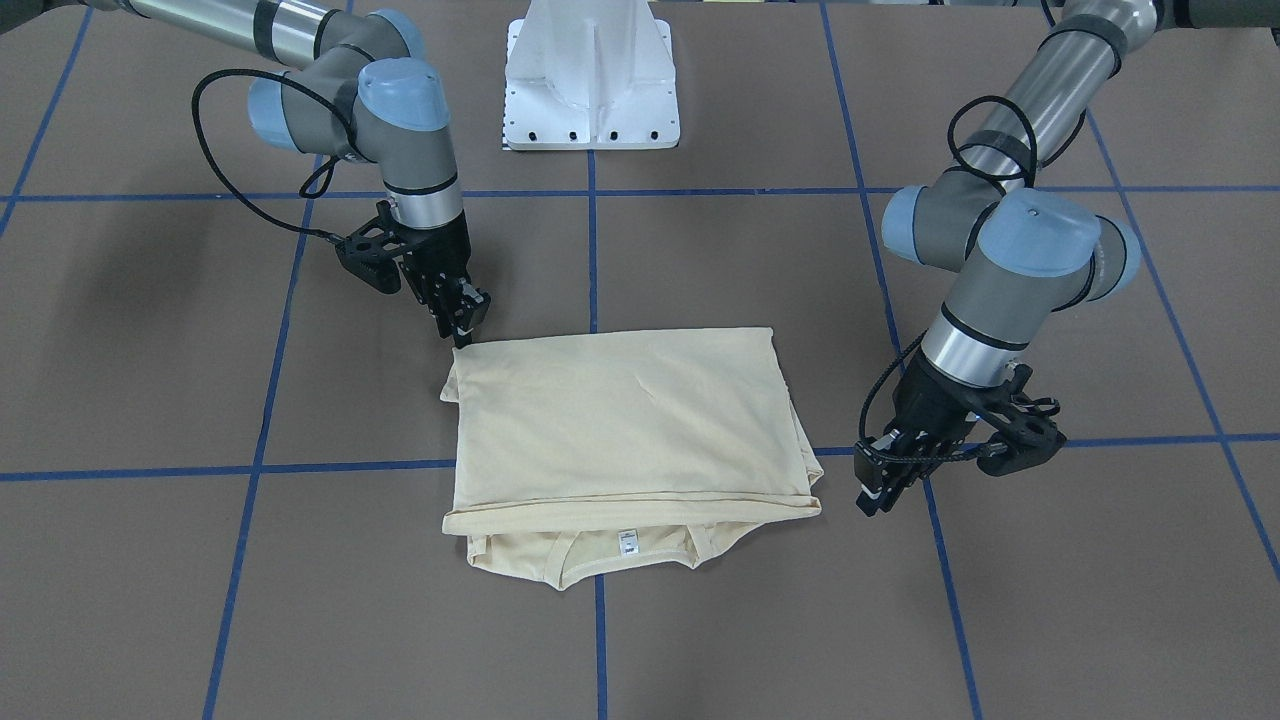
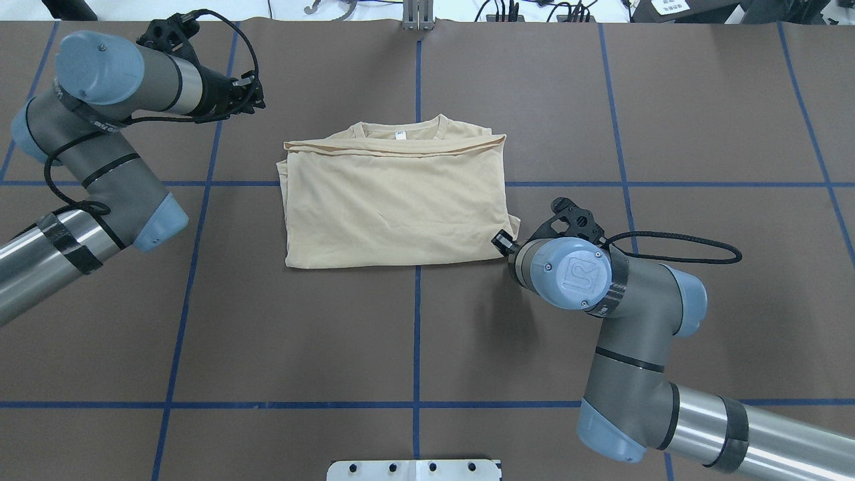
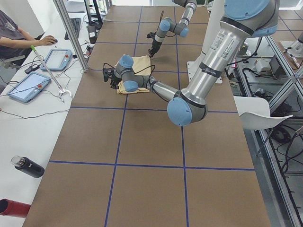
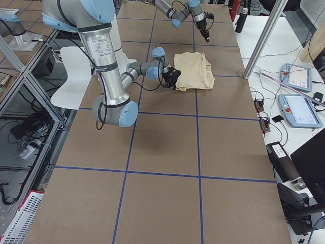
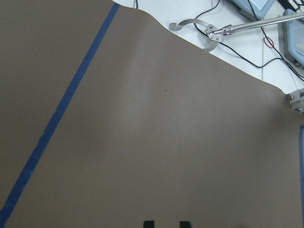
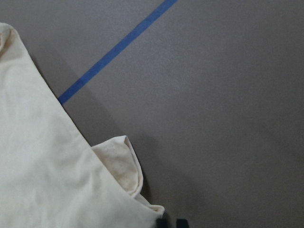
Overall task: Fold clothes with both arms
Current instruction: 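Grasp the shirt corner nearest the robot with the right gripper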
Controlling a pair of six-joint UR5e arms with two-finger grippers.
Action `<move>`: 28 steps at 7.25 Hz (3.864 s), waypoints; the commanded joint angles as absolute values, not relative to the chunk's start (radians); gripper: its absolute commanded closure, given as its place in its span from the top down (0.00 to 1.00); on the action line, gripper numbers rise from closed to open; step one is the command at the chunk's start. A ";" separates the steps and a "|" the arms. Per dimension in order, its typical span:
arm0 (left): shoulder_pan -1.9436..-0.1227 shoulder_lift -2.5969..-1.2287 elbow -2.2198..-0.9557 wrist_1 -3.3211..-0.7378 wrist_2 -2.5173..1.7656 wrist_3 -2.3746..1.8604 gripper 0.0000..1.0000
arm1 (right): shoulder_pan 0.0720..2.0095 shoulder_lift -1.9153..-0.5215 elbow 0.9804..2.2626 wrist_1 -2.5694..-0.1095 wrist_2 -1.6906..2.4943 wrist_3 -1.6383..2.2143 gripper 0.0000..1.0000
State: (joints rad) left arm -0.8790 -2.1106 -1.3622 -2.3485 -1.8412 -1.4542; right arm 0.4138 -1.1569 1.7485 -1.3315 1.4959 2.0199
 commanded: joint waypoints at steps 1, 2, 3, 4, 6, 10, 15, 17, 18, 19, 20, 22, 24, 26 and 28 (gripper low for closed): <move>-0.879 -2.111 -1.362 -2.349 -1.841 -1.454 0.30 | 0.419 -1.160 1.756 -1.331 1.505 2.010 0.00; -0.879 -2.111 -1.362 -2.349 -1.841 -1.454 0.30 | 0.417 -1.158 1.761 -1.333 1.509 2.008 0.00; -0.879 -2.111 -1.362 -2.349 -1.841 -1.454 0.30 | 0.419 -1.160 1.778 -1.356 1.514 2.006 0.00; -0.880 -2.112 -1.362 -2.349 -1.841 -1.454 0.30 | 0.420 -1.161 1.823 -1.418 1.526 2.002 0.00; -0.881 -2.112 -1.362 -2.349 -1.841 -1.454 0.30 | 0.417 -1.163 1.830 -1.431 1.514 2.002 0.09; -0.881 -2.112 -1.362 -2.349 -1.841 -1.454 0.30 | 0.416 -1.137 1.769 -1.419 1.482 2.010 0.85; -0.879 -2.111 -1.361 -2.349 -1.839 -1.453 0.30 | 0.414 -1.112 1.738 -1.419 1.482 2.010 0.81; -0.879 -2.111 -1.361 -2.349 -1.839 -1.454 0.30 | 0.416 -1.100 1.717 -1.419 1.482 2.003 0.80; -0.879 -2.109 -1.359 -2.349 -1.839 -1.454 0.30 | 0.416 -1.098 1.704 -1.419 1.483 2.003 0.80; -0.879 -2.109 -1.359 -2.349 -1.839 -1.454 0.30 | 0.416 -1.098 1.703 -1.419 1.483 2.002 0.79; -0.879 -2.109 -1.359 -2.349 -1.839 -1.454 0.30 | 0.414 -1.097 1.703 -1.419 1.483 2.009 0.58; -0.879 -2.112 -1.359 -2.349 -1.839 -1.457 0.30 | 0.413 -1.098 1.704 -1.417 1.483 2.010 0.00; -0.877 -2.114 -1.359 -2.349 -1.839 -1.459 0.30 | 0.413 -1.106 1.715 -1.420 1.483 2.008 0.00; -0.877 -2.115 -1.359 -2.349 -1.839 -1.462 0.30 | 0.413 -1.108 1.721 -1.420 1.482 2.010 0.00; -0.877 -2.118 -1.362 -2.349 -1.841 -1.463 0.30 | 0.388 -1.153 1.828 -1.433 1.486 2.011 0.00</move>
